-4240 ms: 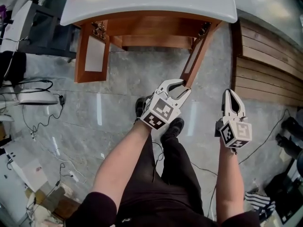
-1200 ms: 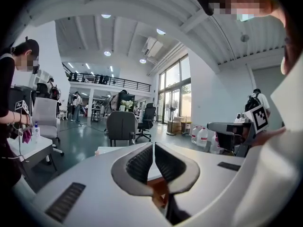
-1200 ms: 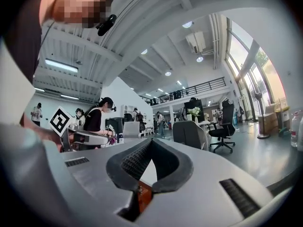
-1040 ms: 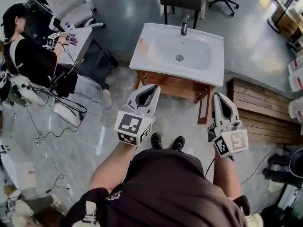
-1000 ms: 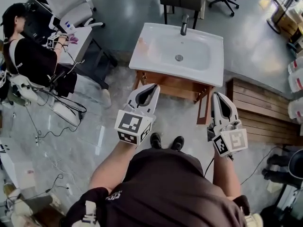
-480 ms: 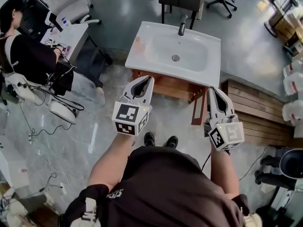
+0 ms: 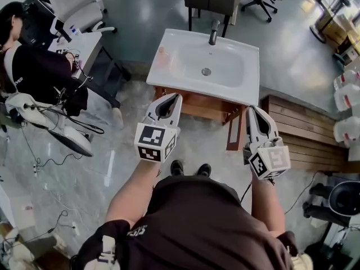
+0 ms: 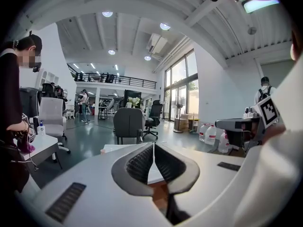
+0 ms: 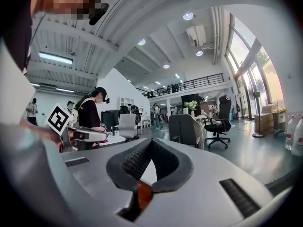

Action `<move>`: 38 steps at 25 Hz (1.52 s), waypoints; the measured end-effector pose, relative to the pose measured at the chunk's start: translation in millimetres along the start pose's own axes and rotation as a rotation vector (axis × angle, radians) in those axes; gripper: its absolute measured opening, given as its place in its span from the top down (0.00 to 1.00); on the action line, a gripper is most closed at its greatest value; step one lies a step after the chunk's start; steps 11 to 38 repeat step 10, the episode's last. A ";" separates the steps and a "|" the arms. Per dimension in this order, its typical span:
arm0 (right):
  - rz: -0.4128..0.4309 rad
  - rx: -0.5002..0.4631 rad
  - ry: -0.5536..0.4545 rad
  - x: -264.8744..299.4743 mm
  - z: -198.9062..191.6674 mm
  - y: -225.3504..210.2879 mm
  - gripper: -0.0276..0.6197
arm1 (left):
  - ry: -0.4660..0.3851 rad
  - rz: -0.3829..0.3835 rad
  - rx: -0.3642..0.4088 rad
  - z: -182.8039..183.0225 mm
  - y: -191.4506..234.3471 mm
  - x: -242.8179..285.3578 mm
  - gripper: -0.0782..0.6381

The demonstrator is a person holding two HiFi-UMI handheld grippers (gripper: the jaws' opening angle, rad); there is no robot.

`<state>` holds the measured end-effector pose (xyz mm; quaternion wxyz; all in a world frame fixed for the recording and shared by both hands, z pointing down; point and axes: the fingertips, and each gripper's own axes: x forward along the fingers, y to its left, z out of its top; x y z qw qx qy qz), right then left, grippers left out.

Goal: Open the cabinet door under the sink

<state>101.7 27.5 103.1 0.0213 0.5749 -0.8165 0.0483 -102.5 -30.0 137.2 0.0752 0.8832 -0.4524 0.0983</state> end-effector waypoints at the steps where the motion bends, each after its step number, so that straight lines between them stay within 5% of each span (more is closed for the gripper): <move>1: 0.000 0.004 0.001 -0.1 -2.6 -0.9 0.94 | 0.001 -0.002 0.002 0.0 -0.6 1.0 0.86; 38: 0.012 0.008 0.000 -0.6 -10.1 -4.4 0.94 | 0.004 0.002 0.013 -1.1 -2.5 3.8 0.86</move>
